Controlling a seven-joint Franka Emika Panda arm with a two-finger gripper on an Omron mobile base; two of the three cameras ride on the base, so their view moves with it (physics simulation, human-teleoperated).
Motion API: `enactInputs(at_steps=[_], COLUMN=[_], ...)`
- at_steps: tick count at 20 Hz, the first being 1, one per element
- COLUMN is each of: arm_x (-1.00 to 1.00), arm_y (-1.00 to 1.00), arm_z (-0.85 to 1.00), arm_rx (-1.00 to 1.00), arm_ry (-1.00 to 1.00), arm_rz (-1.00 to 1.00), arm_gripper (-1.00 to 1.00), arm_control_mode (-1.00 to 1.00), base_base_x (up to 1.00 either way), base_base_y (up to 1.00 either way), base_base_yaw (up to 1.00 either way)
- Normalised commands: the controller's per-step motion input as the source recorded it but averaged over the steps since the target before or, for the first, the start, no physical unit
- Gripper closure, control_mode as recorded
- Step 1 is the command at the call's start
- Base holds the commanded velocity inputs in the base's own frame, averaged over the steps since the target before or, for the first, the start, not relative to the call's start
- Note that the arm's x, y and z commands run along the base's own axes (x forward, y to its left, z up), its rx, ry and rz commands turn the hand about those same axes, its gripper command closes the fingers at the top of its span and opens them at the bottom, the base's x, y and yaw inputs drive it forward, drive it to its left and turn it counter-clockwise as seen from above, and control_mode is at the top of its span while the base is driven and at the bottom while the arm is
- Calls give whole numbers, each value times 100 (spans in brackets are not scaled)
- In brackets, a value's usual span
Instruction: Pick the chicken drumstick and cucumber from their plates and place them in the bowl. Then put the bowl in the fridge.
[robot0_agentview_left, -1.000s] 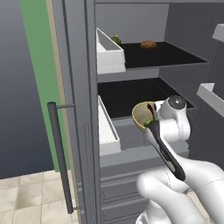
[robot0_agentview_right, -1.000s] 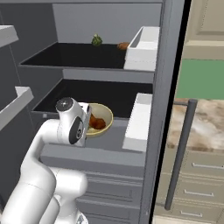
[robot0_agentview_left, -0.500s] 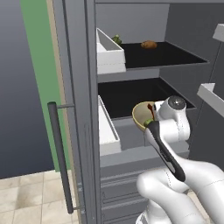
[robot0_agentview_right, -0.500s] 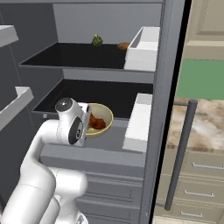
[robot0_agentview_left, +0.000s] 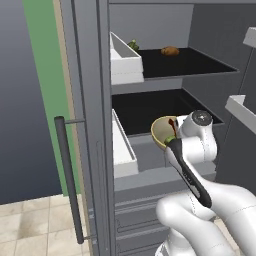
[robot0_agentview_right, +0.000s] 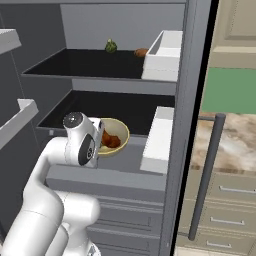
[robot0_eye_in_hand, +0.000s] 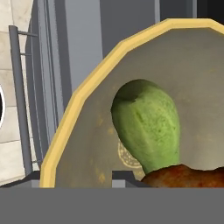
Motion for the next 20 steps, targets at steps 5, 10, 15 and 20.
enactInputs(at_steps=[5, 10, 15, 20], arm_x=[0, 0, -6, -33], arm_y=[0, 0, 0, -1], arm_z=[0, 0, 0, 18], arm_rx=[0, 0, 0, 0], arm_ry=[0, 0, 0, -5], arm_rz=[0, 0, 0, 0], arm_gripper=[100, 100, 100, 100], arm_control_mode=[-100, -100, -100, -100], base_base_x=[0, 0, 0, 0], base_base_y=[0, 0, 0, 0], base_base_yaw=[0, 0, 0, 0])
